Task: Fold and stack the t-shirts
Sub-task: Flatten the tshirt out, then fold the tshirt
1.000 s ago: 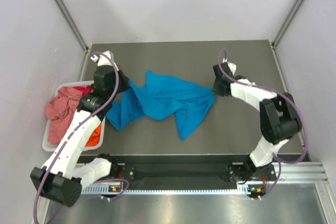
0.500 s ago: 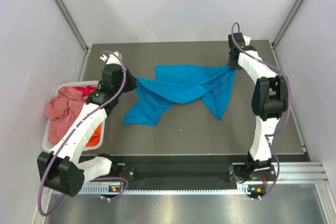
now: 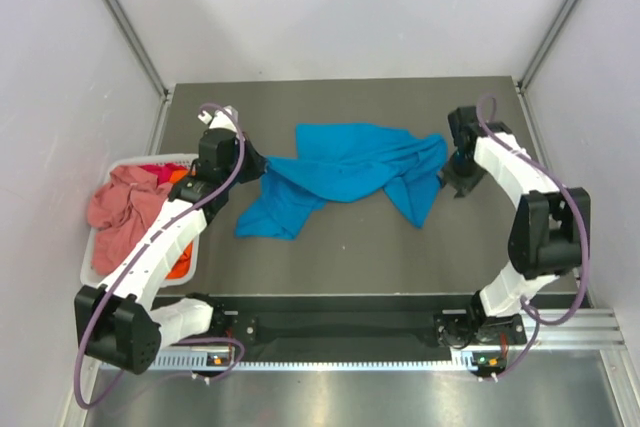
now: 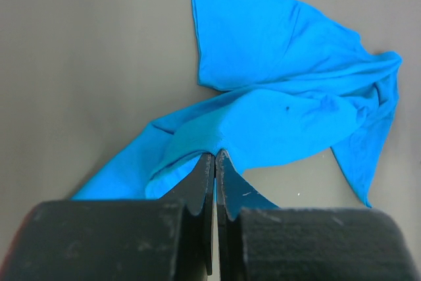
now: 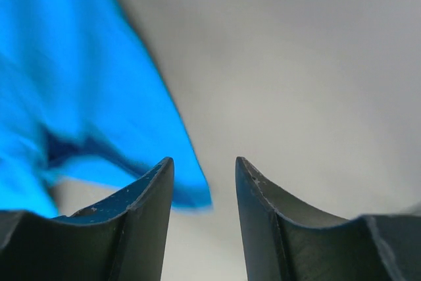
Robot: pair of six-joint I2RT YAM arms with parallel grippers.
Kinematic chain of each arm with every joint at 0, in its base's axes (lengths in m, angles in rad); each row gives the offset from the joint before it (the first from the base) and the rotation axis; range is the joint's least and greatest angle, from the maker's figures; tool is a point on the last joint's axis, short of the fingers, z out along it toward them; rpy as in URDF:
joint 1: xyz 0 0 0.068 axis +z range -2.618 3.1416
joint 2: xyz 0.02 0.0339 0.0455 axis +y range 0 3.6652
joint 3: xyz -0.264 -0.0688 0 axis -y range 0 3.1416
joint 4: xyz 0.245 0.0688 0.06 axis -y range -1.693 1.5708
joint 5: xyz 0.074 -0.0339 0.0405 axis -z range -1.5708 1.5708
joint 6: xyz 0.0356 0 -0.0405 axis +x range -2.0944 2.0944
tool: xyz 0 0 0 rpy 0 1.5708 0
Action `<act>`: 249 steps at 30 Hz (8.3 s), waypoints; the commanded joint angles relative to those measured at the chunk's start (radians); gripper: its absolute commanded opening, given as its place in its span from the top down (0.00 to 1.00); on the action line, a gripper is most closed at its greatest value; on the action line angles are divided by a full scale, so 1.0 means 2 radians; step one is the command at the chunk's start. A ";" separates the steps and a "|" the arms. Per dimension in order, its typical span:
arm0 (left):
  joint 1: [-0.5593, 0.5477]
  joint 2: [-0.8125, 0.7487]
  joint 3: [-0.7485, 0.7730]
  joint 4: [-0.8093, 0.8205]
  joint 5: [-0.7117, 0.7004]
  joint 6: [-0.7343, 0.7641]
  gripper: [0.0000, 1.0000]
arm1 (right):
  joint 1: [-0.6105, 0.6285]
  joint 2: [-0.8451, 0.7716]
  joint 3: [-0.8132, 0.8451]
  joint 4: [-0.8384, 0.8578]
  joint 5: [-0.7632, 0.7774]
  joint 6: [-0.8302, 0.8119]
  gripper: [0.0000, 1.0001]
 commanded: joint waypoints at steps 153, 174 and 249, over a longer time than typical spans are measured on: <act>0.179 0.076 0.299 0.178 0.149 -0.043 1.00 | -0.049 -0.160 0.273 0.379 -0.030 -0.437 1.00; 0.172 -0.084 0.322 0.086 0.106 0.003 1.00 | -0.049 -0.374 0.221 0.309 0.023 -0.449 1.00; 0.253 0.613 0.574 -0.090 0.245 0.118 1.00 | 0.075 -0.210 -0.346 0.591 -0.008 -0.158 1.00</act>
